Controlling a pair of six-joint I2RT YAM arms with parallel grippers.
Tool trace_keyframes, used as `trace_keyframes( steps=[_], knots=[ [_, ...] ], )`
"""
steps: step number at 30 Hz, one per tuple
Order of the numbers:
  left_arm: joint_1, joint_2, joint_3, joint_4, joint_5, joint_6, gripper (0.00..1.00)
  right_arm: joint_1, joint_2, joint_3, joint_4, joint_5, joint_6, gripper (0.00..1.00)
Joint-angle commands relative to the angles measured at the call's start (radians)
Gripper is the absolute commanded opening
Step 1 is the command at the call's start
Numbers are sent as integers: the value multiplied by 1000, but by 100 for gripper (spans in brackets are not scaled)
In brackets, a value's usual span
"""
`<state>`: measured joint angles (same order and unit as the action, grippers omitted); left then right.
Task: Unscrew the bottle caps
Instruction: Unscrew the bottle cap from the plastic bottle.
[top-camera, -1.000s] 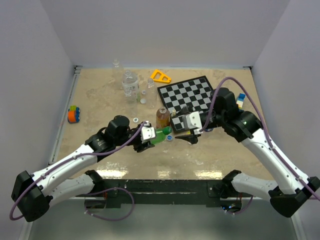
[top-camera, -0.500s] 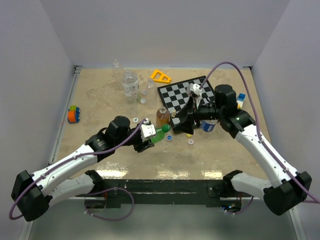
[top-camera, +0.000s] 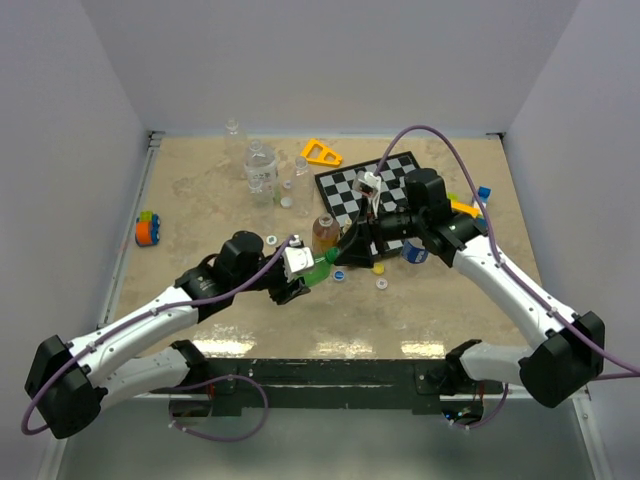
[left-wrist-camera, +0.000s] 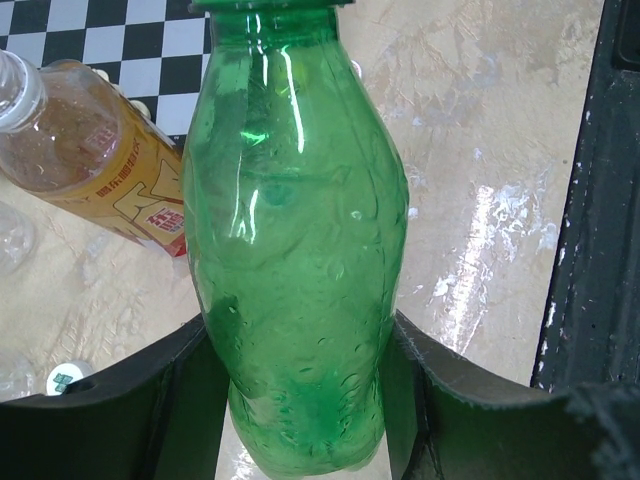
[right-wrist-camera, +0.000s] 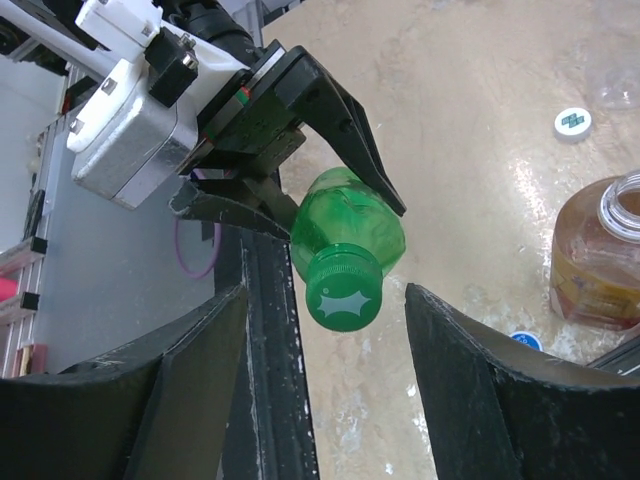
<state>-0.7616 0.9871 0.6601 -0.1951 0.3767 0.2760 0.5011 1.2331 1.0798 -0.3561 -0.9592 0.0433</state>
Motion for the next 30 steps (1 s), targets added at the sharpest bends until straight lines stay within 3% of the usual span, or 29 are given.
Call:
trace_keyframes(
  steps=[1, 8, 20, 23, 26, 30],
  knots=[
    [-5, 2, 24, 52, -1, -14, 0, 17, 11, 49, 14, 10, 18, 67],
    [-7, 10, 26, 52, -5, -12, 0, 31, 26, 57, 2, 22, 7, 57],
    [-5, -2, 24, 39, -18, 8, 0, 54, 32, 83, -76, 16, -121, 9],
    [-5, -13, 24, 29, -31, 18, 0, 68, 25, 89, -110, 8, -181, 3],
    [-5, -24, 26, 16, -41, 31, 0, 96, 20, 109, -190, 20, -323, 0],
    [-7, -41, 26, 2, -42, 51, 0, 126, -18, 123, -360, 34, -812, 0]
  ],
)
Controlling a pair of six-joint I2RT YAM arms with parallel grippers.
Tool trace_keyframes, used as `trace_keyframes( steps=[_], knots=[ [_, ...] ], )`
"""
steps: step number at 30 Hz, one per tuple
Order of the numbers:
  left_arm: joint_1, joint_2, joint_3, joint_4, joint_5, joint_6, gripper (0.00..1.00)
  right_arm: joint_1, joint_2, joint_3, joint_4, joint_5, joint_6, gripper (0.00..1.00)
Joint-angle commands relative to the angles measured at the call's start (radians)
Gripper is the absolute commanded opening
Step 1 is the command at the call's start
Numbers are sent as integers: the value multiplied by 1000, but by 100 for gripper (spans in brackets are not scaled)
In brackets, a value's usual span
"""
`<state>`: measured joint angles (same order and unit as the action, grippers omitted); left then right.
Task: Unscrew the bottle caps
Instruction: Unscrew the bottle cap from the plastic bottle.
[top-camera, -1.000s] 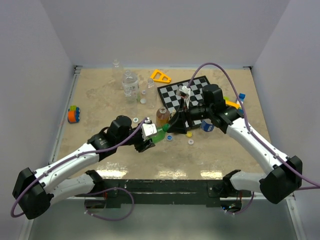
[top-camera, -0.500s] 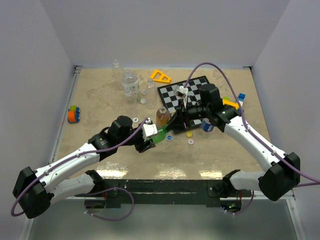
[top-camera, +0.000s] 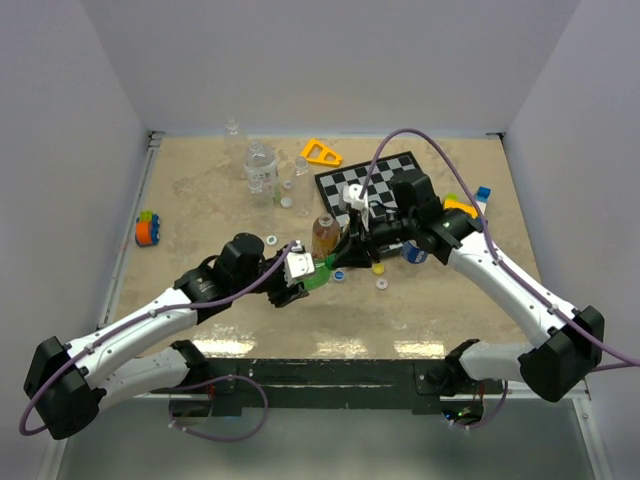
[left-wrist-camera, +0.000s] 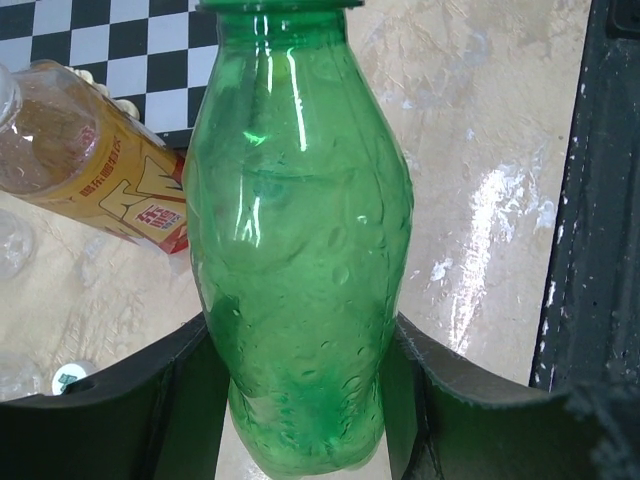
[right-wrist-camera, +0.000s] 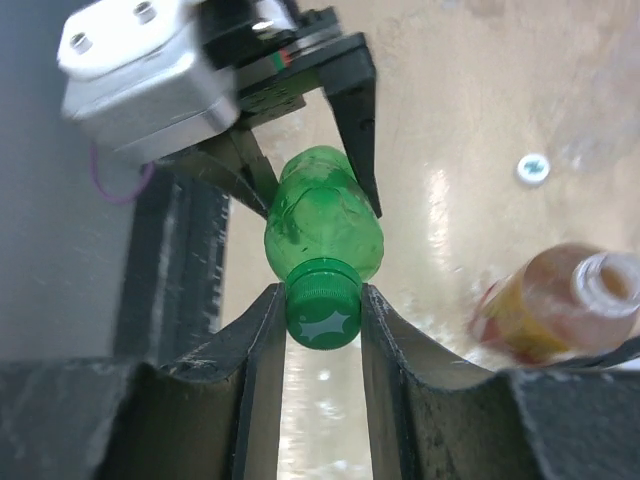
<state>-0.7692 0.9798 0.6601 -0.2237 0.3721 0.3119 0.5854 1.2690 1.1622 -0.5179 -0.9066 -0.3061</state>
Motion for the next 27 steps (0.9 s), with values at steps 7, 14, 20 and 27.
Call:
trace_keyframes(
  steps=[7, 14, 20, 27],
  knots=[
    [2, -44, 7, 37, -10, 33, 0, 44, -151, -85, -185, 75, -915, 3],
    [2, -46, 6, 38, -1, 30, 0, 33, -175, -67, -61, -8, -607, 37],
    [1, -46, 4, 40, 8, 29, 0, -65, -229, -53, -35, -181, -406, 71],
    [1, -43, 7, 44, 14, 21, 0, -119, -241, -114, 124, -146, 1, 83]
  ],
)
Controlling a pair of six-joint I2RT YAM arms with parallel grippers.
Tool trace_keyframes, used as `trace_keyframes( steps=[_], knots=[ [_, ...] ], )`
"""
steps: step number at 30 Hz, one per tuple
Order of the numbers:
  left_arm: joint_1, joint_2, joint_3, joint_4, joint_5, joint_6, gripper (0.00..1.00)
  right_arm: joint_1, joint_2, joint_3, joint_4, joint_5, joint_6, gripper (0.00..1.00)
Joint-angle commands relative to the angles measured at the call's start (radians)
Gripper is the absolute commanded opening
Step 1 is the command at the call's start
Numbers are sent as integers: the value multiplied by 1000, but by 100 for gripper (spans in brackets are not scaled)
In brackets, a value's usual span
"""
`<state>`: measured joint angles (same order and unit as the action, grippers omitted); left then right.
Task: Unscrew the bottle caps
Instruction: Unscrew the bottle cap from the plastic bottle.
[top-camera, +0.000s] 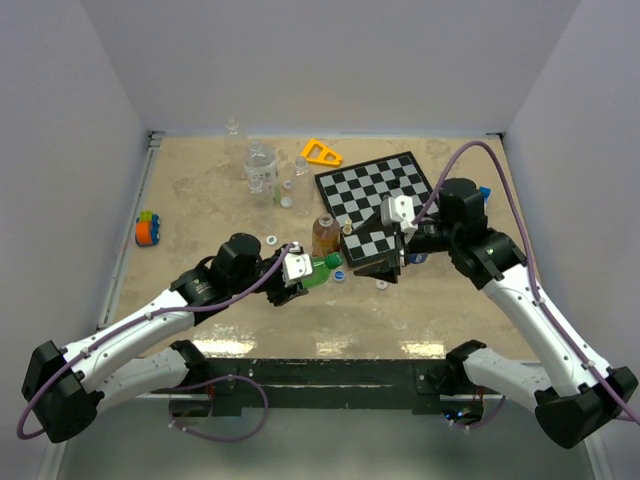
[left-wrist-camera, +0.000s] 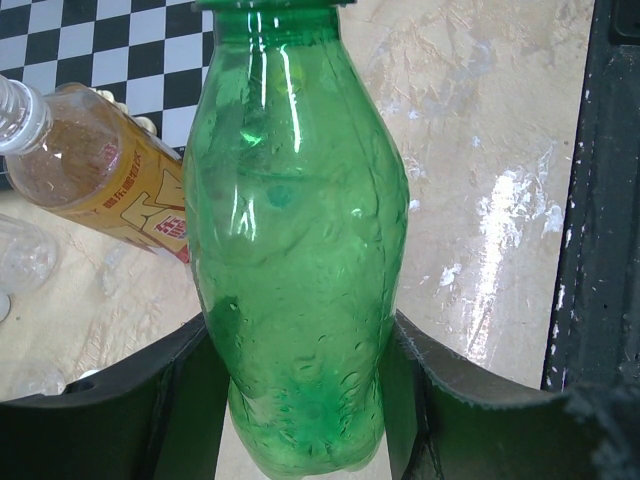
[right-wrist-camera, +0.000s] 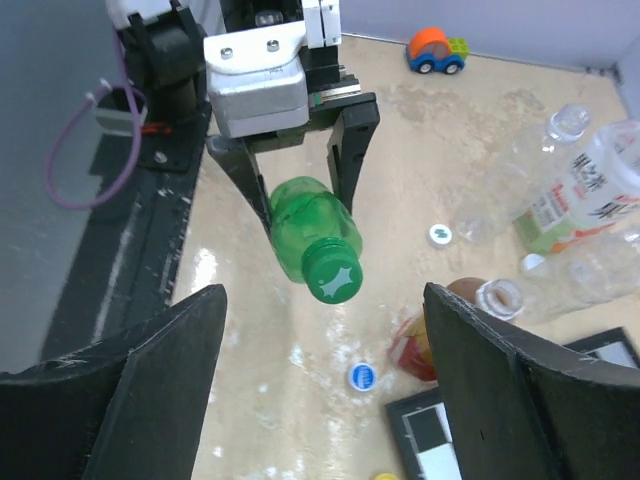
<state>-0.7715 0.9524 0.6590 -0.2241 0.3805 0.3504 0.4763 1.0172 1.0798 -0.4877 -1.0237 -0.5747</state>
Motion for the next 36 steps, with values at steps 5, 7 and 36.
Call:
trace_keyframes(
  steps=[5, 7, 36],
  knots=[
    [3, -4, 11, 51, 9, -28, 0, -5, 127, -1, 5, -16, 289, 79],
    [3, -1, 11, 51, 12, -28, 0, 8, 159, 6, 1, 3, 289, 78],
    [3, 11, 13, 54, 1, -31, 0, 93, 212, 39, -26, 22, 194, 4]
  ],
)
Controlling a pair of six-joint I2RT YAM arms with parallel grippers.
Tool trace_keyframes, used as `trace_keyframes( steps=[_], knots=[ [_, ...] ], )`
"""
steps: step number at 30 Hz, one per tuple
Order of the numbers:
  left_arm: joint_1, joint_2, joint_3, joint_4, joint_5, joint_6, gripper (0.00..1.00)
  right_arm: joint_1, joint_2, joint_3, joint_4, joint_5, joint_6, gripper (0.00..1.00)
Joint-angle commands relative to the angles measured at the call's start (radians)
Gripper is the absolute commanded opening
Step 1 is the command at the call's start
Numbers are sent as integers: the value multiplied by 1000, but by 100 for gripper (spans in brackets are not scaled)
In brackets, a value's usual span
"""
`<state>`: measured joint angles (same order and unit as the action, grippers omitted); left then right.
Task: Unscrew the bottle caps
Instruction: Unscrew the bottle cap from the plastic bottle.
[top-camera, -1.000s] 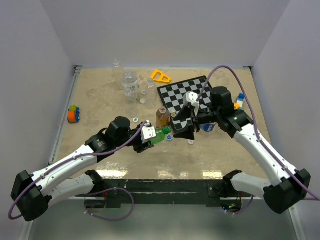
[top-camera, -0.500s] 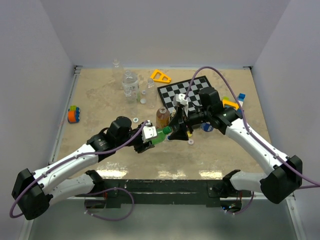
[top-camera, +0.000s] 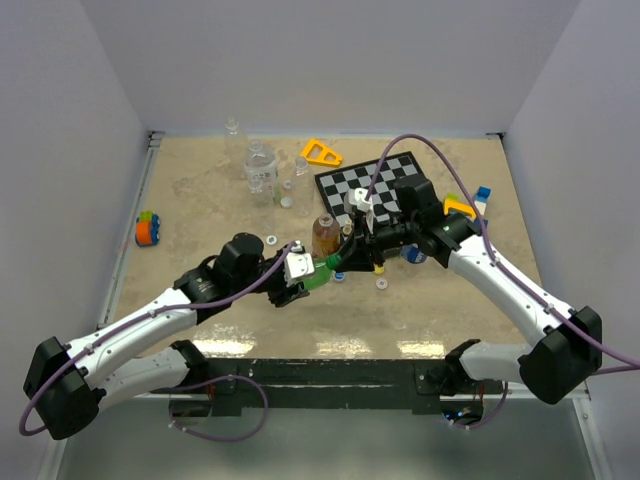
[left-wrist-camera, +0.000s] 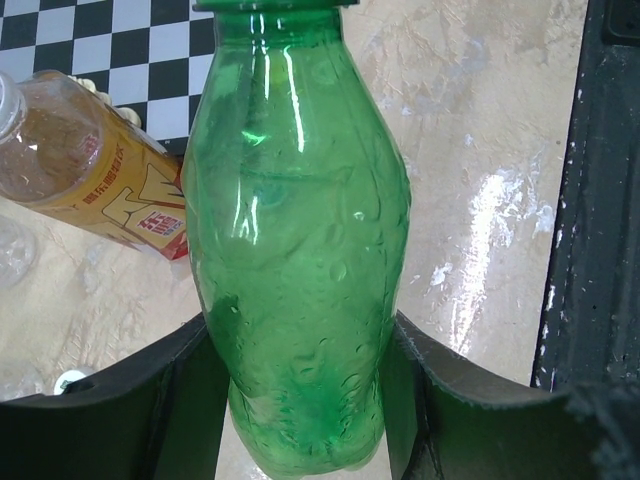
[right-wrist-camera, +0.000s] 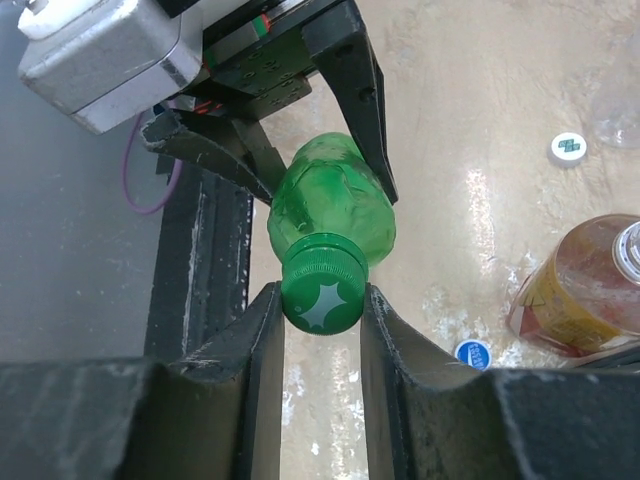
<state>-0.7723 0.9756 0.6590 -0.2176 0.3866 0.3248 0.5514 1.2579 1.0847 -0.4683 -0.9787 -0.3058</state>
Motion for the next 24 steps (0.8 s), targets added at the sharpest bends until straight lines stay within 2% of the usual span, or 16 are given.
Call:
trace_keyframes(
  steps=[1, 3, 6, 11, 13, 16, 24],
  knots=[
    [5, -15, 13, 46, -3, -6, 0, 19, -34, 35, -59, -18, -107, 2],
    [5, -17, 13, 44, -2, -4, 0, 22, -44, 40, -96, -14, -186, 0],
    [4, -26, 11, 41, 1, -1, 0, 30, -60, 58, -180, 18, -392, 0],
    [4, -34, 11, 34, 18, 2, 0, 35, -110, 89, -361, 64, -902, 0],
    [4, -38, 13, 29, 23, 2, 0, 35, -138, 84, -363, 115, -1057, 1],
    [4, -48, 11, 26, 29, -1, 0, 35, -120, 116, -354, 135, -1089, 1],
    [4, -57, 7, 26, 44, 3, 0, 35, -127, 97, -342, 48, -1075, 1]
  ],
)
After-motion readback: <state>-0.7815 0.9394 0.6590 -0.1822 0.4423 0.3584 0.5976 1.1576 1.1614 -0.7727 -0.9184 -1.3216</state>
